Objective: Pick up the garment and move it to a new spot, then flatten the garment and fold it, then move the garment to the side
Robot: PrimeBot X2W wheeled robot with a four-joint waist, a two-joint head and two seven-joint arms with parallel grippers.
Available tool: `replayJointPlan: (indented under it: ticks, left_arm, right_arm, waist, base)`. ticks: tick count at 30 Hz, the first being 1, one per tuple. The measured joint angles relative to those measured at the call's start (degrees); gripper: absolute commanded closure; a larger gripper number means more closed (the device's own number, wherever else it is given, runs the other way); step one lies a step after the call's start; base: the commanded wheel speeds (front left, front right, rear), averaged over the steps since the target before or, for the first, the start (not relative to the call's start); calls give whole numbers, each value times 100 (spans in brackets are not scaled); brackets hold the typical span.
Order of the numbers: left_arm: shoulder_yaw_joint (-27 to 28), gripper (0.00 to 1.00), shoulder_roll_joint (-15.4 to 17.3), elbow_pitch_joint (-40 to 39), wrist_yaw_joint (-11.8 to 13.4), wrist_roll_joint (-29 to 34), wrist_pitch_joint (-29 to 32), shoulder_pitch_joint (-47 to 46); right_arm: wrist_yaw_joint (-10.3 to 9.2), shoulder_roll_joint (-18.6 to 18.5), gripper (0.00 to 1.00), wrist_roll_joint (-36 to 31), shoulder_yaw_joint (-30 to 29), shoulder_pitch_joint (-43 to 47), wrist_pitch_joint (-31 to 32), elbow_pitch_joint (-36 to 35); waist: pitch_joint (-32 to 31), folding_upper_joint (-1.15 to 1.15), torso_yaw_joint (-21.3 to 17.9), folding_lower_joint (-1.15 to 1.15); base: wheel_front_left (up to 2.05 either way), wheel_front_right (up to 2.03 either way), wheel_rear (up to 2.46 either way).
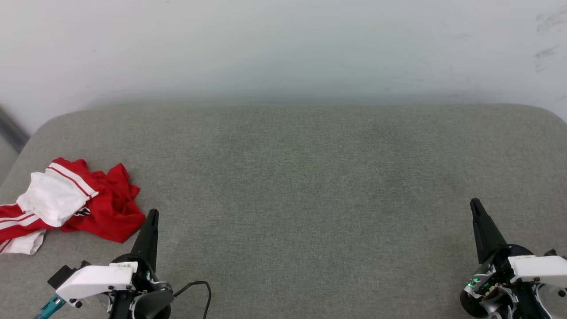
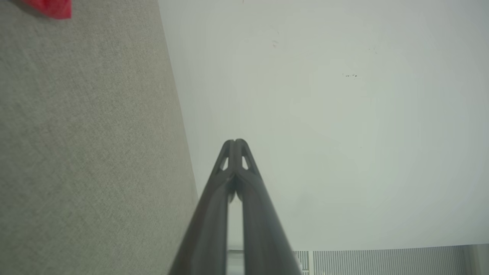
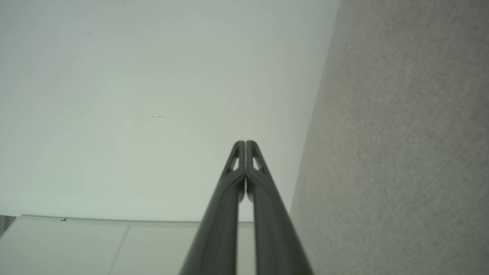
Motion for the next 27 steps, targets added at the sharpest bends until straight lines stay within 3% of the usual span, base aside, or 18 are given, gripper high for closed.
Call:
replayJointPlan:
  ticks: [27]
  left_arm:
    - [0, 100, 0, 0, 0, 0, 0, 0]
  right_arm:
    - [0, 0, 100, -1, 0, -1, 0, 0]
  waist:
    - [0, 0, 0, 0]
  base:
    - [0, 0, 0]
